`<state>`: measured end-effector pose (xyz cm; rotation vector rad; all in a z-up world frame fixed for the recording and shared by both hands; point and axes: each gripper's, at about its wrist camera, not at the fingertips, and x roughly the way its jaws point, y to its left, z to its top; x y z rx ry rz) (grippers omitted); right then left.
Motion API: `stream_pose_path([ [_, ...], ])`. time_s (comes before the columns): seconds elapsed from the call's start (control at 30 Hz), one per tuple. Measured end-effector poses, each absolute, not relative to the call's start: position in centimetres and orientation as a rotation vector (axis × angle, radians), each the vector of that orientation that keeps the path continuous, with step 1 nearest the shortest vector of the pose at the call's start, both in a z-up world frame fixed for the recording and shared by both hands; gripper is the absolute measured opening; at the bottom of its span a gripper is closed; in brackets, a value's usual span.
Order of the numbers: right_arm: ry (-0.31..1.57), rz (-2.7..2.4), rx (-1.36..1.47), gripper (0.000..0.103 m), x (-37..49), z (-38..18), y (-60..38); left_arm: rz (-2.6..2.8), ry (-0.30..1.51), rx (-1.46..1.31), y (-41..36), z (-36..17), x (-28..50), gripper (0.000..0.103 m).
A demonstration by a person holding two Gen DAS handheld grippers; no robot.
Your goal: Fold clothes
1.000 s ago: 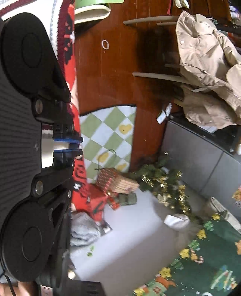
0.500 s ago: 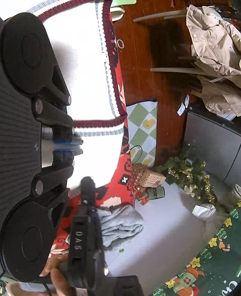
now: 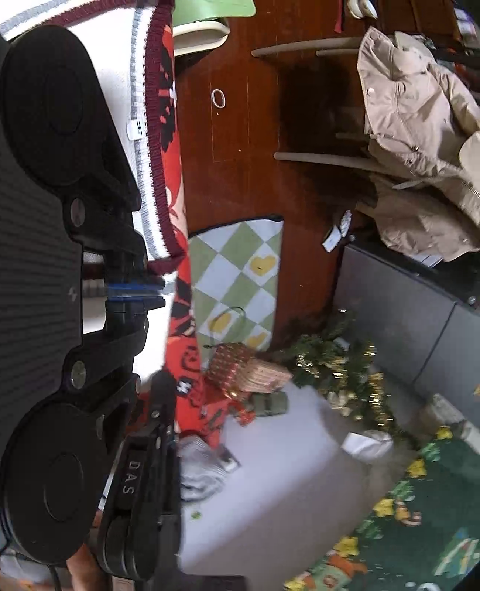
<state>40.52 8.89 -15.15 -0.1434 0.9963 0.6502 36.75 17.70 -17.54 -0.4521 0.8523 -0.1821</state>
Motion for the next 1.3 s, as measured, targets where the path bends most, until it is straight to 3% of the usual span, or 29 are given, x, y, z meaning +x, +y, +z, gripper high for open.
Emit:
stream_pose_path([
  [0.23, 1.049, 0.772, -0.066, 0.001, 37.0, -13.9, 5.3, -0.292, 0.901, -0.476, 17.8, -15.9, 32.5, 0.003],
  [0.53, 1.111, 0.828, -0.135, 0.001, 31.9, -14.8, 4.6, -0.289, 0.945, -0.409, 14.7, -18.1, 29.7, 0.003],
  [1.3, 1.077, 0.701, 0.009, 0.0, 39.7, -16.4, 9.0, -0.157, 0.866, -0.488, 16.6, -18.8, 37.7, 0.002],
])
